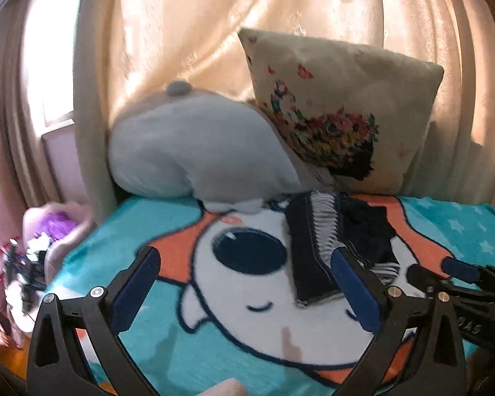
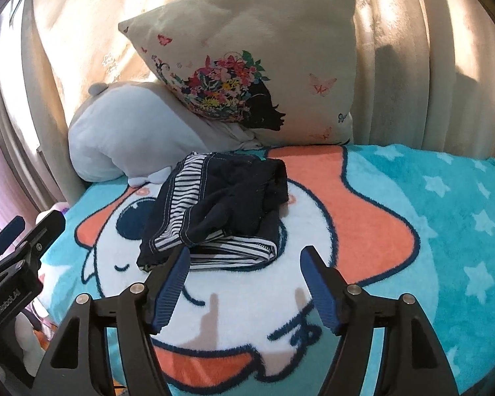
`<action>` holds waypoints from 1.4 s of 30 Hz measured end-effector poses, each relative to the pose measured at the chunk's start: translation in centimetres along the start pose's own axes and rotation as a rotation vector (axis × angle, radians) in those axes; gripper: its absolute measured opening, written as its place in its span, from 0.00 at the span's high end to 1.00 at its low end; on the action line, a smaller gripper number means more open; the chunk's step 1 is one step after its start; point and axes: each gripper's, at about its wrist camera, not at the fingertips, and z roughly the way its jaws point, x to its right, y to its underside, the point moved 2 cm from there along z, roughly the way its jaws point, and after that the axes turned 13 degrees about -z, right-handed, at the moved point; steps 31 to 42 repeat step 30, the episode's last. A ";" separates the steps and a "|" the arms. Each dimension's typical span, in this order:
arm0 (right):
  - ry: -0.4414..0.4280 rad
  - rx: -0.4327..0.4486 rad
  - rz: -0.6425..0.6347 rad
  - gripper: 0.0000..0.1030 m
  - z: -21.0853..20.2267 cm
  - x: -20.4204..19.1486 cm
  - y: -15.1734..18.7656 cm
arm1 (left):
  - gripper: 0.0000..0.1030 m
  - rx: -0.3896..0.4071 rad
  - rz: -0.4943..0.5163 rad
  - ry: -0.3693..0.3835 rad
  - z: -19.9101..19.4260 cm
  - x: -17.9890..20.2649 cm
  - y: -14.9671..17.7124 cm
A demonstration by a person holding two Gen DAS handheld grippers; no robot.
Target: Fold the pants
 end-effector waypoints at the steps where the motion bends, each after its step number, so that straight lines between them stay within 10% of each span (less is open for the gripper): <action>1: 0.004 -0.005 -0.007 0.27 0.1 -0.1 0.0 | 0.00 -0.024 0.000 0.003 0.4 0.0 0.2; 12: 0.055 -0.081 -0.030 0.26 1.8 -0.4 0.9 | 0.00 -0.182 -0.005 0.017 3.6 0.0 1.9; 42: 0.052 -0.112 -0.077 0.25 3.2 -2.1 0.6 | 0.00 -0.250 -0.024 0.013 5.8 -0.2 2.5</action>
